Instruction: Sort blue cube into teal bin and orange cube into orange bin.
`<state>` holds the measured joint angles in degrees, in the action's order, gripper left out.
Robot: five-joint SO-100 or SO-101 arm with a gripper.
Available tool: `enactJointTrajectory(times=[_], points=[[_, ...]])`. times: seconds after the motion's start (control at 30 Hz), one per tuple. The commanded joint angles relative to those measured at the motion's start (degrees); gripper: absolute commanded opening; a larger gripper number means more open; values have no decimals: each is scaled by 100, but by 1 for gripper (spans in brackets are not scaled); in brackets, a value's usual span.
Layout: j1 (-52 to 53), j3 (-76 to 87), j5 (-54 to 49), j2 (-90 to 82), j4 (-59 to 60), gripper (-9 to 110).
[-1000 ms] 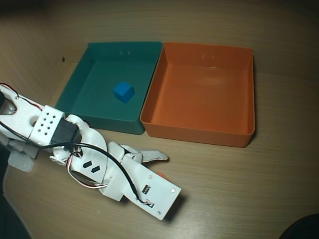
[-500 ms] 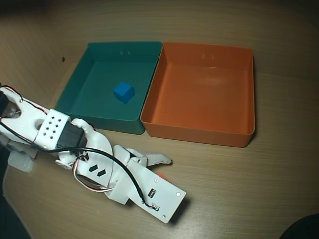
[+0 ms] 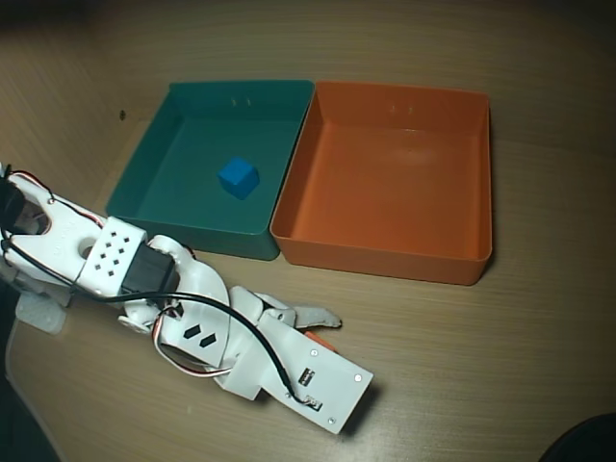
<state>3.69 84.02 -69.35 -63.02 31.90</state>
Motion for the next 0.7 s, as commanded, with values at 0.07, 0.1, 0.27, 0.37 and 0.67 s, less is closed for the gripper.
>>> enactJointTrajectory(times=[0.07, 0.1, 0.27, 0.37, 0.67], points=[[185, -132, -712, -114, -9, 7], [185, -62, -809, -123, -9, 3], [193, 88, -932, -202, -9, -6], [211, 44, -932, -220, -62, -4], [220, 26, -1002, -1389, -105, -6]])
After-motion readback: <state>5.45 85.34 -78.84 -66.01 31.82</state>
